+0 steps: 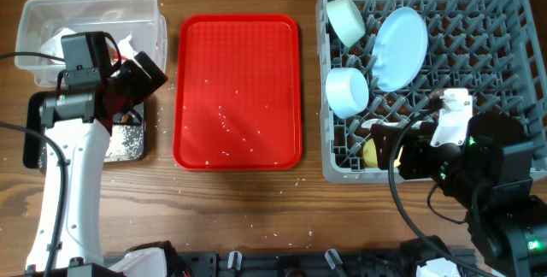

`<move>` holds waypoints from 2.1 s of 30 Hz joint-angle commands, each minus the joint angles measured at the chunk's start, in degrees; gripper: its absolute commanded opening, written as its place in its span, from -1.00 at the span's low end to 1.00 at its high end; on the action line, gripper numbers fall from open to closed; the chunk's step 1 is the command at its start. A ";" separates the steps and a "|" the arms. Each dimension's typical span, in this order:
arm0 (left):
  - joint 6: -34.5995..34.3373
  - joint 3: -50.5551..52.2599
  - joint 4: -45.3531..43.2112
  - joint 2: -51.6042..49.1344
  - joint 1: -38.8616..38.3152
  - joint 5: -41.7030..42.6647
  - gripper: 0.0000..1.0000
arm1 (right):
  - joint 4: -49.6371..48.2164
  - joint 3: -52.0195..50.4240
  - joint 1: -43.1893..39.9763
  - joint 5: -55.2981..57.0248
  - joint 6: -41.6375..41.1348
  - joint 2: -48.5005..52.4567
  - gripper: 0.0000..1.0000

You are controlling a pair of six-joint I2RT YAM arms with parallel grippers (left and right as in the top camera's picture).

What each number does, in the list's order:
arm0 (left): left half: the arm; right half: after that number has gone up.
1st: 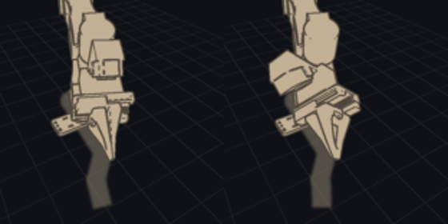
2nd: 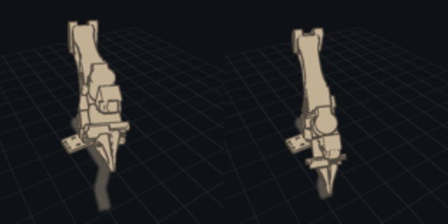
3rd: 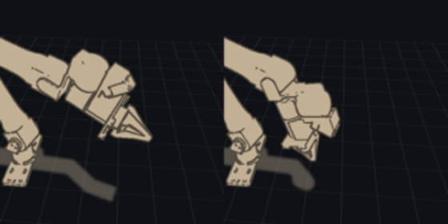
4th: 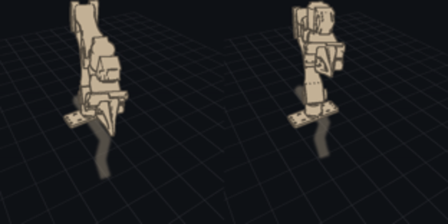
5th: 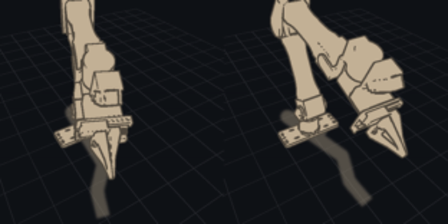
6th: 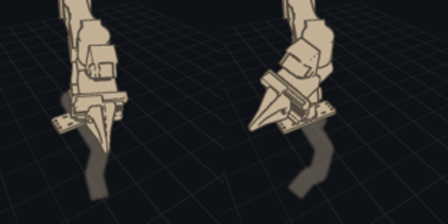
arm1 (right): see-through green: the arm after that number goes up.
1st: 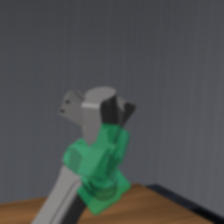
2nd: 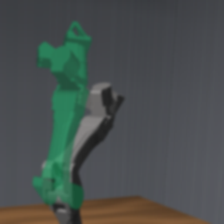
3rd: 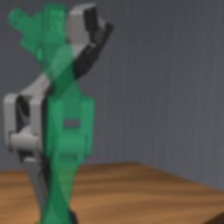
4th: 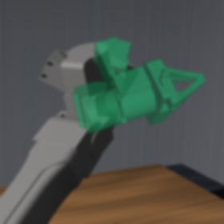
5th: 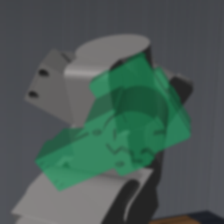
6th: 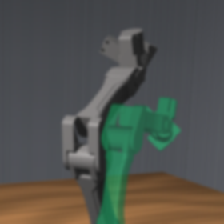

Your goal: Sort waste into correct bins and load items into the dishwasher rack

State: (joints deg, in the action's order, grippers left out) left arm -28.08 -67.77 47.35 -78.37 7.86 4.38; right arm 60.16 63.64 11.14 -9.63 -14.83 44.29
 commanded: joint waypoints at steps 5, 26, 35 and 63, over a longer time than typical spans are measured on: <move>0.68 0.04 -0.13 -0.13 -0.35 -0.37 1.00 | -12.17 -2.49 -0.46 9.97 6.73 -2.10 0.99; 0.68 0.07 -0.15 -0.13 -0.35 -0.37 1.00 | -56.52 -58.99 -9.25 8.52 5.81 -44.13 1.00; 0.68 0.04 -0.13 -0.13 -0.35 -0.37 1.00 | -60.41 -63.34 -9.22 6.14 5.27 -44.15 1.00; 9.75 26.53 -26.56 36.30 -9.11 2.69 1.00 | -60.33 -63.34 -9.29 6.14 5.27 -44.09 0.99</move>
State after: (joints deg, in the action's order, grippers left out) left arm -23.75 -51.48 28.03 -51.37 1.85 5.04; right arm 0.08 0.45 1.63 -2.57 -8.97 0.86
